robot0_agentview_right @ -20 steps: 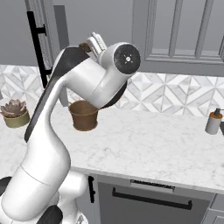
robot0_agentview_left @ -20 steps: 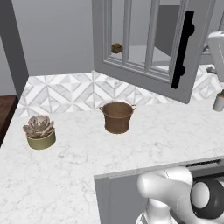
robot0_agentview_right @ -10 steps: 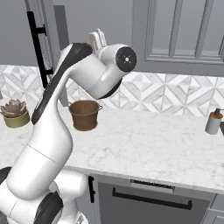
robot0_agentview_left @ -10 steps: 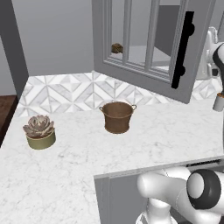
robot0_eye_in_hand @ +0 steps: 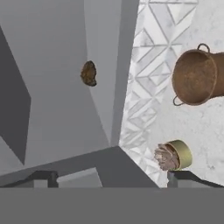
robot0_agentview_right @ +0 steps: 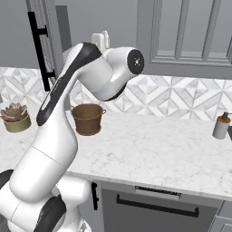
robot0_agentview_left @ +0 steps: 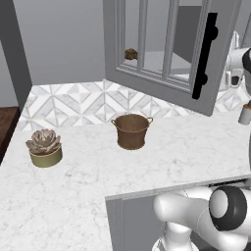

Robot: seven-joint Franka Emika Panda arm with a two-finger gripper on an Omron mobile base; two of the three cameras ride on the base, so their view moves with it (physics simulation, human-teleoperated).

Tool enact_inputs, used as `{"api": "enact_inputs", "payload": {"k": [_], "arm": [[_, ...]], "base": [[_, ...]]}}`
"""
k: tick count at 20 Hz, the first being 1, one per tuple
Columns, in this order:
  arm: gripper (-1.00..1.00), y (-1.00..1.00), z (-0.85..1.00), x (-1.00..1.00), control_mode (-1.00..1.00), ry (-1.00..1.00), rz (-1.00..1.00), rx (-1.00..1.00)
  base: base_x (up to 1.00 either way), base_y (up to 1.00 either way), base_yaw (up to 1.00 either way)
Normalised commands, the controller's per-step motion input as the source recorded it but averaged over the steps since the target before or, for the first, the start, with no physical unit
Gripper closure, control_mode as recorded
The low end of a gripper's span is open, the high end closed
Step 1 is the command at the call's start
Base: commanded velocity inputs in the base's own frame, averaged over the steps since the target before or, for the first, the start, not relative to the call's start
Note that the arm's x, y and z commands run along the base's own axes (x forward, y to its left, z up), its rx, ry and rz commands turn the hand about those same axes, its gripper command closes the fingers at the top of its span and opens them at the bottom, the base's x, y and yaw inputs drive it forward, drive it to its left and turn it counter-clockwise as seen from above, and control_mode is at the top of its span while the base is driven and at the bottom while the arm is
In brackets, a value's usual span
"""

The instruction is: Open the cabinet, pick up the bread from the cabinet and place it in the basket. Then move the basket to the dining counter.

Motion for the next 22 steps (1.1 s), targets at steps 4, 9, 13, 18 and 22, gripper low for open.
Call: {"api": "enact_inputs", "payload": {"k": [4, 9, 13, 18, 22], "arm": [[-1.00, 0.42, 0.00, -0.02, -1.00, 0.14, 0.15, 0.24], [-1.00, 0.61, 0.00, -0.40, -1.00, 0.03, 0.17, 0.18], [-1.00, 0.83, 0.00, -0.99, -1.00, 0.00, 0.20, 0.06], [-1.00, 0.95, 0.08, -0.98, -1.00, 0.01, 0.20, 0.01], [-1.00, 1.00, 0.04, -0.84, -1.00, 0.02, 0.14, 0.00]], "base": [[0.00, 0.00, 0.00], [0.00, 0.00, 0.00], [0.00, 0.00, 0.00], [0.00, 0.00, 0.00], [0.00, 0.00, 0.00]]}}
